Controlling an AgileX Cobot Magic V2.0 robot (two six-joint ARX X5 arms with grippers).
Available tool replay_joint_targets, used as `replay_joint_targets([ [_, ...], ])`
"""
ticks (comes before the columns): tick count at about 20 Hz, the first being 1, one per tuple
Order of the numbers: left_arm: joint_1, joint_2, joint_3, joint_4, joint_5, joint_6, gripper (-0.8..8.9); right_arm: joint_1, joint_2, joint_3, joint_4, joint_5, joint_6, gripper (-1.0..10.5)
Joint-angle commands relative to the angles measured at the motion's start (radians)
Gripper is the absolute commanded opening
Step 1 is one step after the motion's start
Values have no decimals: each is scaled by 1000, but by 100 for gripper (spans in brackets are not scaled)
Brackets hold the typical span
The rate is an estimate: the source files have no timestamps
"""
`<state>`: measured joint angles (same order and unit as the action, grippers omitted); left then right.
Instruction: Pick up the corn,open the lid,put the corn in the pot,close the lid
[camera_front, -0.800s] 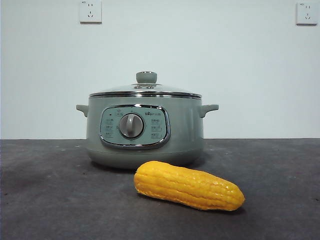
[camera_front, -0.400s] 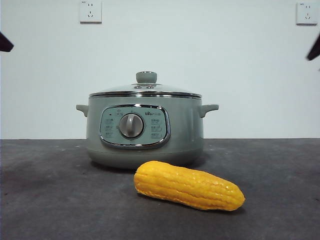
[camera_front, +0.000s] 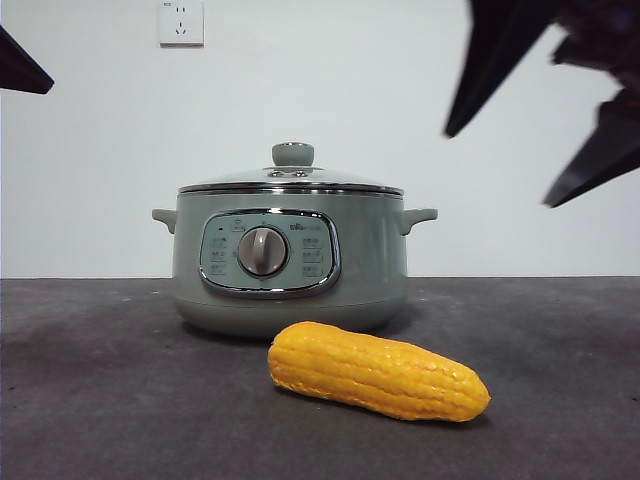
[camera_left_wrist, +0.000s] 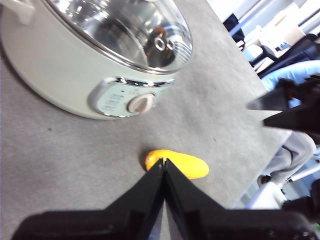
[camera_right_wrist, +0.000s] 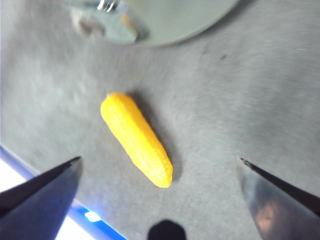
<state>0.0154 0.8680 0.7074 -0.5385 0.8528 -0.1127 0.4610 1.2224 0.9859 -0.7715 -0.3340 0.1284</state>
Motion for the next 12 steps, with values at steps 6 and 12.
replay_joint_targets([
  [6,-43,1,7,-33,19,35,-4,225,242,161,-52,156,-142,636],
  [12,-43,2,7,-60,19,39,-4,325,398,203,-69,197,-200,636],
])
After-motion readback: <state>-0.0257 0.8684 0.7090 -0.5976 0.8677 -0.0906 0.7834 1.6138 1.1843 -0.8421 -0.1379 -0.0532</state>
